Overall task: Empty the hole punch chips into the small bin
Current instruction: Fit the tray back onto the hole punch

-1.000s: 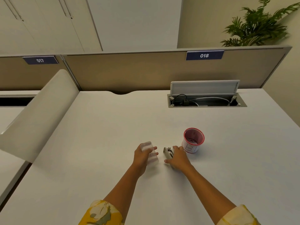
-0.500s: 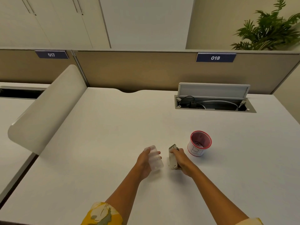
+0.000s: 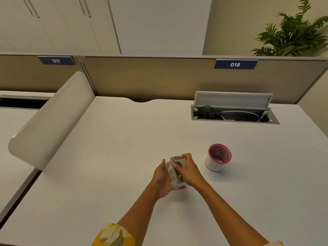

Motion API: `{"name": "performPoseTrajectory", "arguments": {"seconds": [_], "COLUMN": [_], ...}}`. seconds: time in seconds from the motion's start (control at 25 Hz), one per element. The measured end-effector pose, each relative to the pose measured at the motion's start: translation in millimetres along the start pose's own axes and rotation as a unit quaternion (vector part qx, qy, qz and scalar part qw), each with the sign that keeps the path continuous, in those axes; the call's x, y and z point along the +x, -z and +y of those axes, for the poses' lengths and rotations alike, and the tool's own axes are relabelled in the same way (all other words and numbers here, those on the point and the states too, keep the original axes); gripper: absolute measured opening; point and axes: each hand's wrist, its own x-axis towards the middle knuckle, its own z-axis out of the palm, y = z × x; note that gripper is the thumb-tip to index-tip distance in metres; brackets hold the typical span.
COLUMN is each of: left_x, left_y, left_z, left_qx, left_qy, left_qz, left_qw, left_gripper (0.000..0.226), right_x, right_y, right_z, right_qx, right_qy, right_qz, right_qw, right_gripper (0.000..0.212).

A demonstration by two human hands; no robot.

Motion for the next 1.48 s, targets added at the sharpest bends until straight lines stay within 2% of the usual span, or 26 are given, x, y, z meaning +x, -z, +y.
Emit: {"name": "performPoseTrajectory", "arguments": {"seconds": [0.24,0.6,0.84,1.08,1.48], "left_x": [-6.2,-5.4,-4.0,-6.4,-5.8], "left_y": [-9.2,-17.7,-23.7,-24.9,-23.2], "left_z": [5.9,8.4,11.1,13.5,6.0], "left_qx": [-0.019,-0.042,-0.014,0.095,0.105], "left_qy": [0.008,0.015,0.009,-0.036,-0.096], "left_qz": [0.005,-0.004,-0.016,-0.013,0.013], "left_qw": [1.0,0.999,1.0,0.995,0.99], "left_gripper": [0.066,0.059,0.053,0.039,0.038], "right_x": [-3.0,-7.7,-10.3,-11.2,-7.5], "right_y": [-4.2,-5.0,-0.7,2.1,5.0], "right_z": [0.0,9.6,13.5,19.0,25.4], "right_qx": [0.009,-0.016,-0.009,0.003,-0.022], "right_qy": [0.009,0.045,0.058,0.071,0.077], "right_qz": [0.009,0.012,0.016,0.022,0.021], "right_qw": [1.0,0.999,0.998,0.997,0.997], "right_gripper": [0.028,0.024,0.024,0.022,0.026]}}
